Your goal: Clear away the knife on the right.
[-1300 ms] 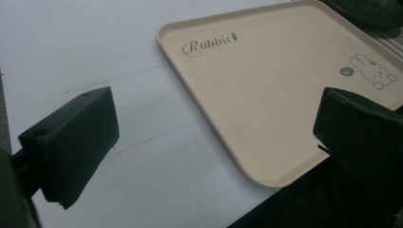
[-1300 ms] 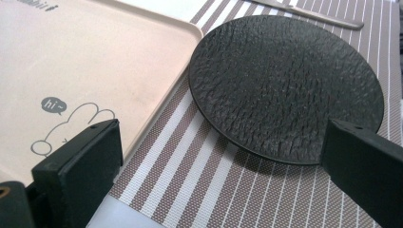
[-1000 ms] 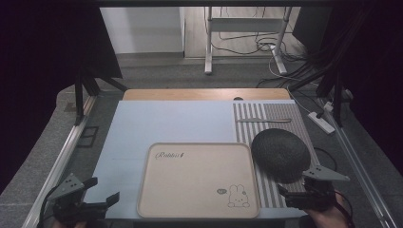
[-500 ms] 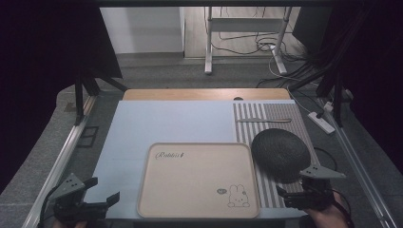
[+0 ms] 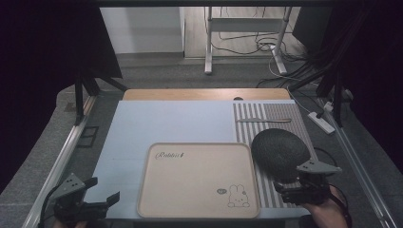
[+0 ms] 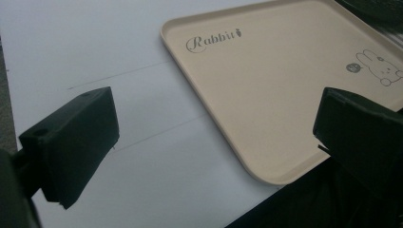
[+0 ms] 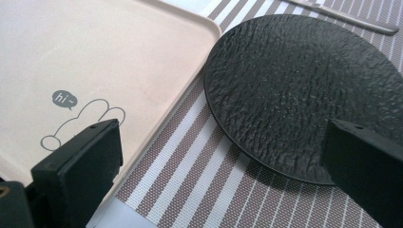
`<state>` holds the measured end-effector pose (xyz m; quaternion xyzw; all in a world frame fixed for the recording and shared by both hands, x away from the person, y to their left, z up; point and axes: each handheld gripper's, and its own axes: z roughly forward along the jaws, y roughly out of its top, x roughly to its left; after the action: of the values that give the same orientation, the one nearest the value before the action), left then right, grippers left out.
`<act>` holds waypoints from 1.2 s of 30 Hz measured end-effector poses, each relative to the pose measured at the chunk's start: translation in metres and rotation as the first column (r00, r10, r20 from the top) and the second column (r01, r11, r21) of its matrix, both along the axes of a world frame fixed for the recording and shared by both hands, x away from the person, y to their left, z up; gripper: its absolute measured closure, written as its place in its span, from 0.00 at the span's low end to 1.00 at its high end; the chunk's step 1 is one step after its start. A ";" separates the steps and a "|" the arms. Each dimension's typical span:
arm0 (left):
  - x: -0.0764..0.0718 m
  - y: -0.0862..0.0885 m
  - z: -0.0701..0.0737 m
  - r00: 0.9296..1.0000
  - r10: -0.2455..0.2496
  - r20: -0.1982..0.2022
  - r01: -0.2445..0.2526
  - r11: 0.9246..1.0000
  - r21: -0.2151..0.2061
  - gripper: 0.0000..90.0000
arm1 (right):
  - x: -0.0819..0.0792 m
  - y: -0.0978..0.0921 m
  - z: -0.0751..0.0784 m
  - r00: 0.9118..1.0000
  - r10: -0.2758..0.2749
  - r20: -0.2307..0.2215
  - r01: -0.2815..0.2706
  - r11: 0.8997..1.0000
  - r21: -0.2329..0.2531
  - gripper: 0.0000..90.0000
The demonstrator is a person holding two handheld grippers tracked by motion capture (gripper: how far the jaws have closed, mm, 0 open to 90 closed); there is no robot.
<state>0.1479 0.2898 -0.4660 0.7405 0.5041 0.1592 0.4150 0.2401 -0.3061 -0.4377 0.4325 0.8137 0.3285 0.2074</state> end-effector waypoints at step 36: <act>0.001 -0.001 0.000 1.000 0.003 -0.005 -0.003 1.000 0.010 0.02 | 0.064 0.015 -0.007 0.999 0.047 -0.010 -0.046 0.998 0.029 0.01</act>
<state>0.1490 0.2888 -0.4661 0.7424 0.5053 0.1604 0.4096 0.3044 -0.2908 -0.4444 0.4182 0.8198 0.3427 0.1889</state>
